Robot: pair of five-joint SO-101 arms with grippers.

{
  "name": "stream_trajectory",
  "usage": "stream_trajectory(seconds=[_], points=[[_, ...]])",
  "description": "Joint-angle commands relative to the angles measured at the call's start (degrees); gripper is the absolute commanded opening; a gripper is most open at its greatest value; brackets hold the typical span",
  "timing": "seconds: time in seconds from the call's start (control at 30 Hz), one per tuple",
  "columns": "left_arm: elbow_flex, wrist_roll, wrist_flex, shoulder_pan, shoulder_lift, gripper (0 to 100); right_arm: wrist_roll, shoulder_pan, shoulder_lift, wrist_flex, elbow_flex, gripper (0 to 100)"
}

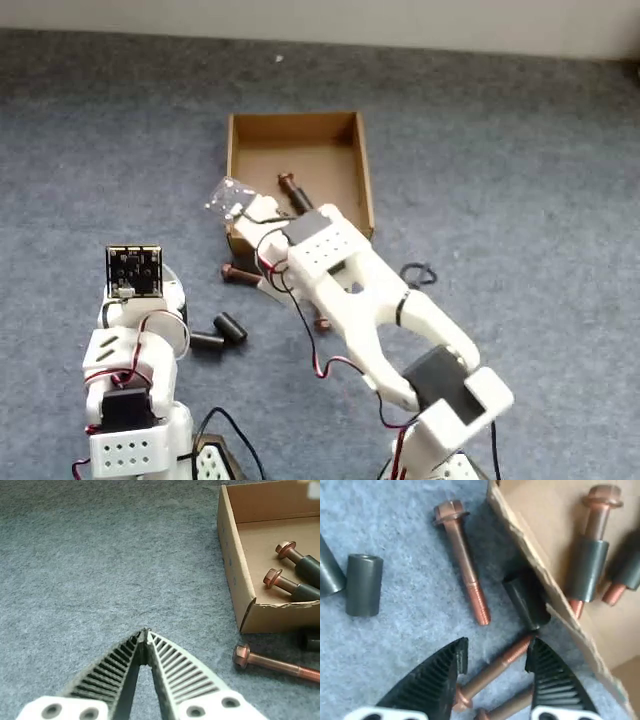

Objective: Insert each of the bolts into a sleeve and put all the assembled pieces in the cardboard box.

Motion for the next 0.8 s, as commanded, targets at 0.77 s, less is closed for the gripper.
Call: stream_trajectory(seconds=[0.77], points=[[1.1,-0.79,-2.37,-0.4,-0.4,1,6.51,2.77,17.8,-1.01,-16.75,17.8]])
